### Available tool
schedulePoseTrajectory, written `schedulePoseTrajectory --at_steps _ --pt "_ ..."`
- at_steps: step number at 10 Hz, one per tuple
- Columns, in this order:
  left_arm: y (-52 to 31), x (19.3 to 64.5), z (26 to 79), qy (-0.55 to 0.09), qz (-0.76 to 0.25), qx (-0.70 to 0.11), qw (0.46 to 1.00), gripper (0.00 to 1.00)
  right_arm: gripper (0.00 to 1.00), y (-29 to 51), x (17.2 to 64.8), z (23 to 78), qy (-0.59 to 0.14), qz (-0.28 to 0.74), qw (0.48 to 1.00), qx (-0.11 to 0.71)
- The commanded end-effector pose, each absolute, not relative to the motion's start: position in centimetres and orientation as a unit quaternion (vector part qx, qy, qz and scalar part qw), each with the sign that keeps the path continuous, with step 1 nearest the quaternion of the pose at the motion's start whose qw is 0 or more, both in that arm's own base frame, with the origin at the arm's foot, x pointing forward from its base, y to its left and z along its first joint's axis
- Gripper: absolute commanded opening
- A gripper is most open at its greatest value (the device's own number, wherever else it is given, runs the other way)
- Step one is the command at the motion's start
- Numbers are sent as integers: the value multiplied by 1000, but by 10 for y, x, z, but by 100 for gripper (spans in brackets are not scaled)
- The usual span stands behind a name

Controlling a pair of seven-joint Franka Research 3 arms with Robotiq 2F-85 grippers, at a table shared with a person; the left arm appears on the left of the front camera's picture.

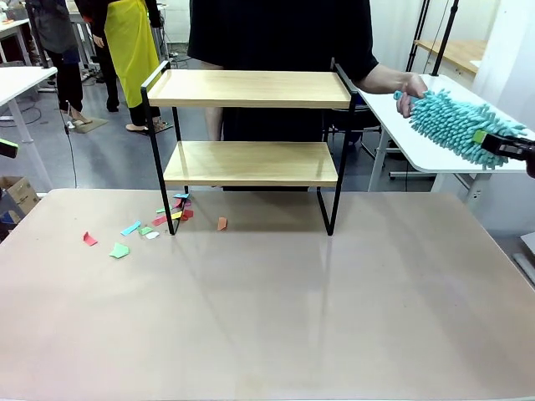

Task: Clean the shelf.
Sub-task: Hand the Duster back to the human.

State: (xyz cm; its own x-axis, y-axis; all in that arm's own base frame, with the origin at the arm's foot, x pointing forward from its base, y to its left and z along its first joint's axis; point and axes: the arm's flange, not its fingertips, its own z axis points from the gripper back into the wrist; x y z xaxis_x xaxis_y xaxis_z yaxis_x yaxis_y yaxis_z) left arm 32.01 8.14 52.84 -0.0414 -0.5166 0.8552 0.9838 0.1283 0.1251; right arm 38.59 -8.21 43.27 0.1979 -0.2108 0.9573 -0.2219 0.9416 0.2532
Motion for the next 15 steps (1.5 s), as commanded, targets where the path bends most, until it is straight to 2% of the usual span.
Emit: schedulePoseTrajectory --at_steps 1,2,5,7,10,12,13,15 --pt "80 321 532 -419 -591 -291 624 100 77 -86 384 449 -626 2 761 170" --pt "80 321 532 -419 -591 -291 624 100 100 -89 380 460 -625 1 756 194" --pt "80 321 532 -419 -591 -291 624 100 100 -113 362 524 -663 -28 706 249" --pt "80 321 532 -419 -591 -291 624 100 100 -143 351 566 -700 -91 650 280" --pt "80 321 532 -419 -591 -291 624 100 100 -200 341 590 -728 -181 578 322" --pt "80 321 532 -419 -591 -291 624 100 100 -217 337 590 -721 -196 564 351" --pt "80 321 532 -419 -591 -291 624 100 100 -208 328 595 -727 -181 586 309" --pt "80 321 532 -419 -591 -291 624 100 100 -208 328 595 -727 -181 586 309"
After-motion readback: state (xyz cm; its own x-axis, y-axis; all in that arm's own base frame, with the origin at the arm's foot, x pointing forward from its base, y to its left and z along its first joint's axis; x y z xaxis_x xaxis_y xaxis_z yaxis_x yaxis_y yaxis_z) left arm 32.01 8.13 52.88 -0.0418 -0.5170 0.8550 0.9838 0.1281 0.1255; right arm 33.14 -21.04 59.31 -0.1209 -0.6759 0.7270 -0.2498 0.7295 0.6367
